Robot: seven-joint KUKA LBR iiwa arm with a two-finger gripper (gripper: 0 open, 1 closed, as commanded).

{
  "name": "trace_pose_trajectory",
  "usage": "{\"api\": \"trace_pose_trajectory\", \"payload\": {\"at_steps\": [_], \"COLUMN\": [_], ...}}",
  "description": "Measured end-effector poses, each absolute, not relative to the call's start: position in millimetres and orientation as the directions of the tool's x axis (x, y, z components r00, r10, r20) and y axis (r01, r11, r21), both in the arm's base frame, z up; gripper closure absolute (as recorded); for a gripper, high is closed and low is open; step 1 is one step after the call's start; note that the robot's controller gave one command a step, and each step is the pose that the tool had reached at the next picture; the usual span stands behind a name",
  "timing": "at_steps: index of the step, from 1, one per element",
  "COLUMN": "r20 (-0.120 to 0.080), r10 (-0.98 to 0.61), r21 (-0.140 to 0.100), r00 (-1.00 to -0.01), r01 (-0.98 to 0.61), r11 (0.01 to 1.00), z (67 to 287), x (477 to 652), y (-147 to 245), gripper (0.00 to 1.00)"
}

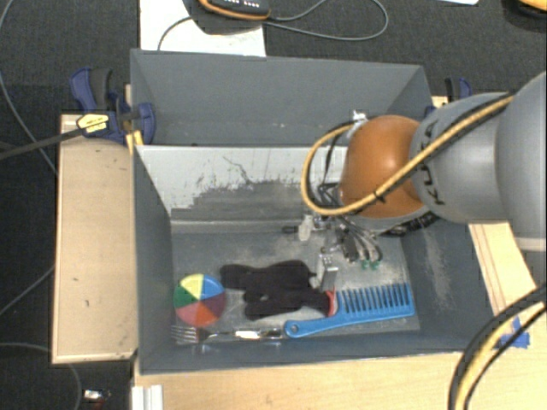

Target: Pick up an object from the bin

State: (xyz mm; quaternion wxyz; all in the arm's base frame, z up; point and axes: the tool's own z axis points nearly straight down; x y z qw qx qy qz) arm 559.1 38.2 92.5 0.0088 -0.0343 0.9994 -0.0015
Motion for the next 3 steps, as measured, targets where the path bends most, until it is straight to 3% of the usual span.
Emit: {"api": "trace_pose_trajectory", "payload": {"at_steps": [1,2,3], "r20": [-0.008,-0.013,-0.006], "r10": [0.046,-0.156,0.382], "r21": [0.0,-0.003,0.0], "r00": [-0.999,-0.988,-0.924], "r01": [0.046,-0.156,0.382], "r11": [0.999,0.988,0.924], "z": [80.0,73.2,70.9], "x": [553.3,525.7,513.4], "y": [42.7,85.8,67.3], "gripper": [0.0,0.0,1.0]}}
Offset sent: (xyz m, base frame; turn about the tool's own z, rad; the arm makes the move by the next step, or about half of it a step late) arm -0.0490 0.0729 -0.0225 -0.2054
